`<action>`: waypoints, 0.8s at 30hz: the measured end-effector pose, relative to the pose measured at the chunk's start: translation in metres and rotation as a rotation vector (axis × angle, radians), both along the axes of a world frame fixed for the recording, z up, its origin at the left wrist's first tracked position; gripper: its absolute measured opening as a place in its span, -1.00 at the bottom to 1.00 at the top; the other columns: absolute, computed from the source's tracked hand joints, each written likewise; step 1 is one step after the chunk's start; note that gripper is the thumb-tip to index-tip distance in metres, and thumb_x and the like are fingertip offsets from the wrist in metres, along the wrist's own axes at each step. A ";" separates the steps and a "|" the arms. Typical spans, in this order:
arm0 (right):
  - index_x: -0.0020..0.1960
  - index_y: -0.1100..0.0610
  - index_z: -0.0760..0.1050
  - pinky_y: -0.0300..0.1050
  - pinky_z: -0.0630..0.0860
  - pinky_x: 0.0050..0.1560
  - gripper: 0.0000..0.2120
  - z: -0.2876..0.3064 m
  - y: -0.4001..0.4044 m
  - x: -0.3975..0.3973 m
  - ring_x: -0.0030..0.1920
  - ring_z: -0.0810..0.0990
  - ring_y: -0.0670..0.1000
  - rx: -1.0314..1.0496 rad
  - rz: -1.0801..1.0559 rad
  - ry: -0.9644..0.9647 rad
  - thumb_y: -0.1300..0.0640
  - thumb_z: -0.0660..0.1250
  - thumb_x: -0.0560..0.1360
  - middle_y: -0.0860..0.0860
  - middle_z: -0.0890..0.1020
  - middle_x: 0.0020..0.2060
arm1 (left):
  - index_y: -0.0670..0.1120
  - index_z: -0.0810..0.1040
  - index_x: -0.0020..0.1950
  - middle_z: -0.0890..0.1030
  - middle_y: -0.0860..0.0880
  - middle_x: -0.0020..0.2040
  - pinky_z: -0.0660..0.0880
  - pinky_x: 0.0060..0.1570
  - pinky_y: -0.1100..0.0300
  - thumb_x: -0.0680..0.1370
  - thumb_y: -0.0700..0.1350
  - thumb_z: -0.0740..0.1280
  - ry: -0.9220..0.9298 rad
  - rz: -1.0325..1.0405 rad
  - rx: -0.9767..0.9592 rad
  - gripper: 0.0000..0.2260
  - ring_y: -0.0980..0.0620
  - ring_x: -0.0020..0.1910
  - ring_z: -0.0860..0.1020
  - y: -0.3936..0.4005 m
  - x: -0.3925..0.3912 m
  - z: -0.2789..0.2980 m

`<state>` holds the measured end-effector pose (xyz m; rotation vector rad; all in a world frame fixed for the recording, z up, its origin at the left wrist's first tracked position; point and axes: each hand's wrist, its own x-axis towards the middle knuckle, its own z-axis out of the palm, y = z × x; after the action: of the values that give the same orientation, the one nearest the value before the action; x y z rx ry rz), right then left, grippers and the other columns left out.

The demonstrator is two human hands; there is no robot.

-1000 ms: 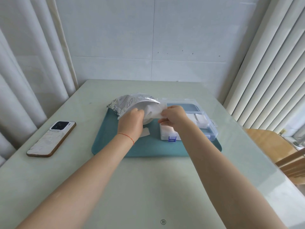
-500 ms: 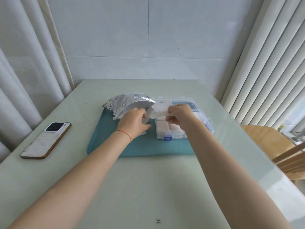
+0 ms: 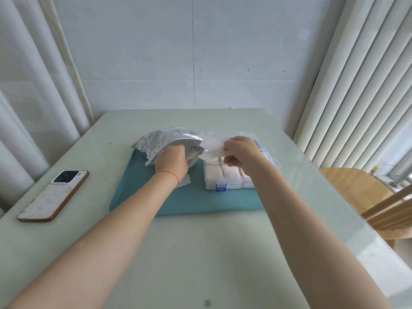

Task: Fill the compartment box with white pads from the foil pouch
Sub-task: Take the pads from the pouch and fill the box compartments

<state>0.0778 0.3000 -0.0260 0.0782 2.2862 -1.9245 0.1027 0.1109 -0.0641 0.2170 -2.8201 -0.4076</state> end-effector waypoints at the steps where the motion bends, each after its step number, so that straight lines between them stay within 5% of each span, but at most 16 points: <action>1: -0.07 0.26 0.47 -0.18 0.44 -0.45 -0.90 0.000 0.003 0.000 -0.52 0.52 0.04 0.002 0.029 0.006 0.34 0.21 0.46 0.16 0.57 -0.39 | -0.16 0.53 0.03 0.61 -0.14 -0.03 0.41 -0.24 0.10 0.52 -0.25 0.31 -0.041 -0.008 -0.002 -0.90 -0.16 -0.06 0.55 0.000 -0.001 0.001; 5: 0.05 0.31 0.51 -0.15 0.43 -0.43 -0.81 0.002 0.007 0.001 -0.51 0.52 0.03 0.008 0.117 0.041 0.33 0.23 0.47 0.17 0.59 -0.30 | -0.07 0.54 0.18 0.59 -0.05 0.10 0.36 -0.12 0.18 0.48 -0.25 0.34 -0.092 -0.055 0.054 -0.72 -0.09 0.09 0.53 -0.003 0.005 0.011; 8: 0.01 0.27 0.50 -0.15 0.44 -0.43 -0.87 0.004 0.006 -0.001 -0.49 0.50 0.05 -0.027 0.149 0.054 0.34 0.24 0.48 0.18 0.60 -0.27 | -0.11 0.63 0.03 0.63 -0.05 -0.07 0.40 -0.17 0.19 0.50 -0.22 0.27 0.028 -0.038 0.205 -0.82 -0.08 -0.04 0.59 -0.001 0.019 0.026; 11: 0.01 0.28 0.49 -0.14 0.45 -0.43 -0.88 0.006 0.002 -0.006 -0.45 0.50 0.09 -0.071 0.177 0.065 0.34 0.24 0.48 0.21 0.60 -0.25 | -0.22 0.61 -0.07 0.64 -0.12 -0.24 0.44 -0.43 0.25 0.55 -0.10 0.30 -0.043 -0.082 0.751 -0.80 -0.03 -0.38 0.61 0.014 0.028 0.038; 13: 0.01 0.28 0.49 -0.14 0.46 -0.43 -0.88 0.006 0.001 -0.009 -0.46 0.51 0.08 -0.087 0.184 0.079 0.35 0.24 0.49 0.22 0.59 -0.24 | -0.18 0.60 -0.06 0.63 -0.10 -0.26 0.40 -0.52 0.27 0.56 -0.06 0.36 -0.136 -0.117 1.001 -0.82 -0.04 -0.38 0.60 0.022 0.027 0.040; 24: -0.03 0.26 0.53 -0.18 0.40 -0.43 -0.92 -0.006 0.019 -0.034 -0.42 0.44 0.05 -0.119 0.272 0.162 0.25 0.38 0.53 0.12 0.59 -0.30 | -0.32 0.55 -0.03 0.62 -0.17 -0.16 0.41 -0.54 0.28 0.55 -0.25 0.31 -0.152 -0.205 1.004 -0.88 -0.02 -0.37 0.65 0.032 -0.001 0.034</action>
<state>0.0436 0.3189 -0.0315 -0.3955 2.1354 -1.9780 0.1016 0.1432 -0.0299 0.1491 -2.5055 -1.8818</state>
